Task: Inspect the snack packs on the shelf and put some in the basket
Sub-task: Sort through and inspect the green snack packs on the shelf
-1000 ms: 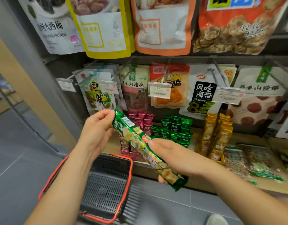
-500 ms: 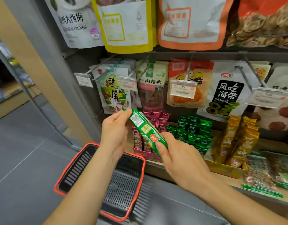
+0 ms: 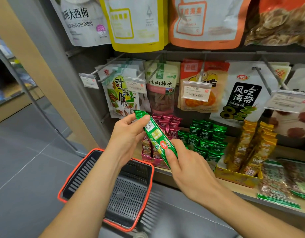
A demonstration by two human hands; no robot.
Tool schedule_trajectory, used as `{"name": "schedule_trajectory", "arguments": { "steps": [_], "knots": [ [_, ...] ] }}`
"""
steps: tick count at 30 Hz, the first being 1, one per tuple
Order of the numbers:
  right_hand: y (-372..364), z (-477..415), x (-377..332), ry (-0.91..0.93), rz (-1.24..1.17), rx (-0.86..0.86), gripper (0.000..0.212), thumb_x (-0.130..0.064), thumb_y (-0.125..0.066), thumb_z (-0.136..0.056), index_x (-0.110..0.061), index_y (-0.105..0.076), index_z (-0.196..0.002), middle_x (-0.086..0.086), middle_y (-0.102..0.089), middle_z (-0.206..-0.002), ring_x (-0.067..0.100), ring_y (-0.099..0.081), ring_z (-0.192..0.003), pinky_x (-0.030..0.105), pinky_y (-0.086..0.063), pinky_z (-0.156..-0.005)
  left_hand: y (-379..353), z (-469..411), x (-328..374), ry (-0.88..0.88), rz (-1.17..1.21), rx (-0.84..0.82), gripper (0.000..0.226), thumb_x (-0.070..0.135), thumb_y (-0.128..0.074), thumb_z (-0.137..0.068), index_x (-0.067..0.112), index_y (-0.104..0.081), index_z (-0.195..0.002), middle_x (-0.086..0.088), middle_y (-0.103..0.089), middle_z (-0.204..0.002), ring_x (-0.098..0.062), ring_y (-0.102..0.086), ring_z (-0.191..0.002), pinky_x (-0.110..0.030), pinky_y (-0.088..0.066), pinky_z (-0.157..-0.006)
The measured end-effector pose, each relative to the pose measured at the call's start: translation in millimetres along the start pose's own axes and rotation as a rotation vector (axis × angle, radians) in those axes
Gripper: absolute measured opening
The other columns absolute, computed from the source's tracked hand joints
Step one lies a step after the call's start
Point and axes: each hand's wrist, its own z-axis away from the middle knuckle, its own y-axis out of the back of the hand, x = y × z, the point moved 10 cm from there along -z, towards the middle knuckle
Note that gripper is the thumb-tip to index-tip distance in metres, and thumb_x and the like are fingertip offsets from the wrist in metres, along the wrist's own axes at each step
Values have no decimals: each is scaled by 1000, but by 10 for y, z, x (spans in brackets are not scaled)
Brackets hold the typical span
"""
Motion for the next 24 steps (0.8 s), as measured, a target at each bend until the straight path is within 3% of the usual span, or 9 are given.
{"name": "schedule_trajectory", "arguments": {
  "steps": [6,11,15,18,21,23,24],
  "knots": [
    [-1,11,16,-2,-26,14,28,-45,-25,-101,-26,-38,-116,-5,-57,-79,20,-52,-62,36,-33,-54,-69,23,-71,68,34,-54,29,23,-74,-72,7,-68,-97,-6,-72,-89,-15,-68,-81,-26,-56,-72],
    [-27,2,72,-35,-25,-6,27,-46,-25,-101,-26,-37,-114,-5,-58,-78,21,-55,-64,36,-36,-55,-114,56,-208,156,-32,-88,22,19,-72,-82,10,-67,-101,-6,-75,-92,-17,-72,-84,-25,-57,-72],
    [-166,-20,150,-59,-117,-143,23,-46,-29,-102,-27,-39,-112,-6,-56,-71,16,-54,-61,37,-37,-54,-107,80,-210,136,-71,-54,13,13,-72,-84,10,-67,-95,-6,-75,-88,-17,-73,-78,-23,-56,-65],
    [-172,-128,241,-127,-338,-218,26,-41,-41,-101,-27,-51,-119,-6,-62,-92,12,-60,-86,34,-48,-76,-126,93,-73,4,-251,-51,17,11,-78,-78,14,-70,-94,-1,-76,-85,-12,-72,-77,-19,-54,-63],
    [-64,-225,354,-244,-669,-179,18,-51,-51,-93,-51,-56,-110,-18,-65,-101,1,-63,-96,24,-52,-80,-351,195,-54,-107,-542,-176,26,24,-84,-67,24,-75,-91,5,-76,-86,-6,-71,-78,-22,-55,-68],
    [-41,-233,337,-238,-732,-195,19,-63,-54,-82,-56,-59,-99,-20,-68,-100,1,-65,-95,31,-56,-83,-535,291,-127,-149,-731,-243,35,38,-77,-57,33,-74,-92,10,-75,-85,-5,-69,-80,-28,-56,-73],
    [-21,-229,328,-227,-714,-175,21,-58,-58,-82,-48,-63,-100,-16,-70,-99,6,-67,-95,37,-57,-85,-611,328,-157,-173,-804,-263,37,41,-71,-55,36,-73,-91,12,-74,-84,-6,-69,-81,-30,-56,-75]
  ]
}}
